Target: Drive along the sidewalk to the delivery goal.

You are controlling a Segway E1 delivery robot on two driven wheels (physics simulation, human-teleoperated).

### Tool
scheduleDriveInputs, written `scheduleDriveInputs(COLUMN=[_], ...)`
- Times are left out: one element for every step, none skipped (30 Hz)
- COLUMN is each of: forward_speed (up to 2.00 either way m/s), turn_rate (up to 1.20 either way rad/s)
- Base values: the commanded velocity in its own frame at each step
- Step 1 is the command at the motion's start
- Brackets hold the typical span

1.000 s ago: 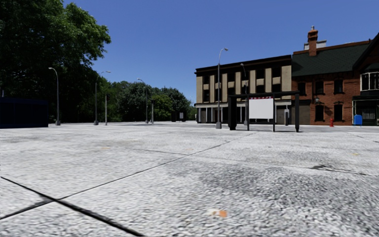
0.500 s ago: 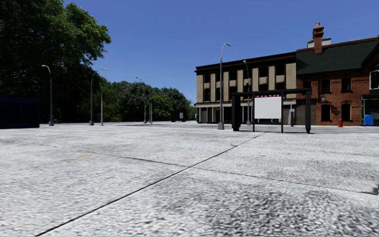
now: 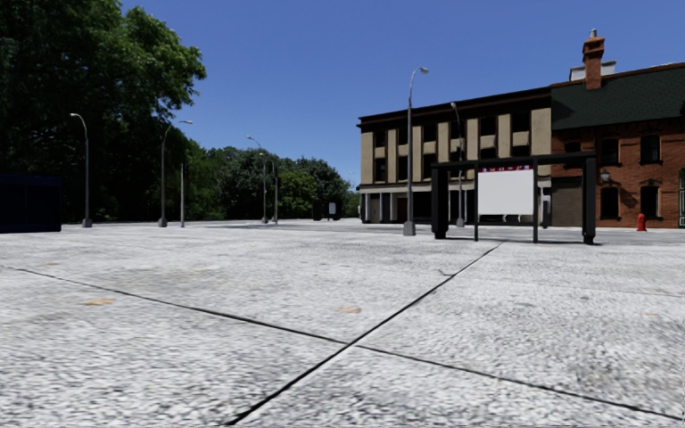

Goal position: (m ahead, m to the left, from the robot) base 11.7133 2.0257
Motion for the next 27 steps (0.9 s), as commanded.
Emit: scheduleDriveInputs(forward_speed=[2.00, 2.00, 2.00, 2.00, 2.00, 2.00, 2.00, 2.00, 2.00, 2.00, 2.00, 2.00, 2.00, 2.00, 2.00, 2.00, 2.00, 2.00, 2.00, 2.00, 2.00, 2.00, 2.00, 2.00, 2.00, 2.00, 2.00], turn_rate=[0.23, 0.23, 0.25, 0.28, 0.28, 0.34, 0.35, 0.36, 0.33, 0.33, 0.28, 0.22, 0.00, 0.00, 0.00, 0.00, 0.00, 0.00, 0.00, 0.00, 0.00, 0.00, 0.00, 0.00, 0.00, 0.00, 0.00])
